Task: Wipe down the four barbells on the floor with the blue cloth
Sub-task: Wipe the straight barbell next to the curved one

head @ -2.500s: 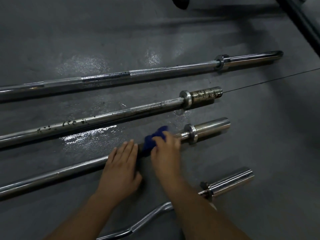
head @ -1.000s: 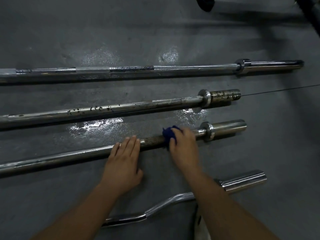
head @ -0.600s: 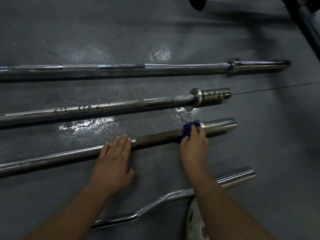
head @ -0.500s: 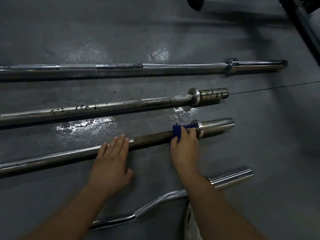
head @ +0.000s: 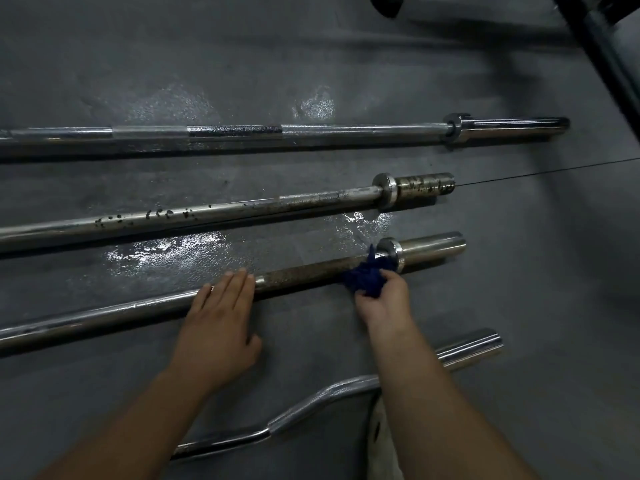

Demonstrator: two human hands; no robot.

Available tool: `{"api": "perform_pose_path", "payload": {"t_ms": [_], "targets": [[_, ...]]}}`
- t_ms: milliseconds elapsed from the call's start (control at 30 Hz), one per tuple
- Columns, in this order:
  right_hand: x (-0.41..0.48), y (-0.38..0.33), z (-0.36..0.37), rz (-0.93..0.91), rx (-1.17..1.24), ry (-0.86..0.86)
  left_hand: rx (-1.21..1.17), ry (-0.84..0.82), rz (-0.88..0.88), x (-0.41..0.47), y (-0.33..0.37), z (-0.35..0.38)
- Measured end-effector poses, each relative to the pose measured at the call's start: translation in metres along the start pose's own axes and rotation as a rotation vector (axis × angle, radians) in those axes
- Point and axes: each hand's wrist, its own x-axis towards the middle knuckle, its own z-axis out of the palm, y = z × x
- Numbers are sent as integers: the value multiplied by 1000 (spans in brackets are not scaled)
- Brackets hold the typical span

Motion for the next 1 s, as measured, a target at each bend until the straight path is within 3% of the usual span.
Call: {"api": "perform_pose_path", "payload": {"t_ms": [100,267,433,500,567,667,867,900,1000], "targets": [[-13,9,3,63,135,5,-7,-1,-7,0,0,0],[-7,-1,18,20,103,20,2,7,-4,1,0,0],[-11,13,12,-118,-313,-17,2,7,2,1,-2,1],[-13,3,8,-313,-468,61,0,2,-4,1,0,1],[-15,-5,10,-626,-632,92,-1,7,-6,0,0,3],[-21,12,18,-1101,-1130,-15,-4,-4,3,0,0,2],[-29,49,4,-1339,-1685,-437,-18,1,-6,-2,2,0],[-23,38,2,-1360,-1702,-424,-17,1,-1,-2,2,0],[-18,17,-1,-1208,-1535,-38,-24,11,-8,-2,1,2]]}}
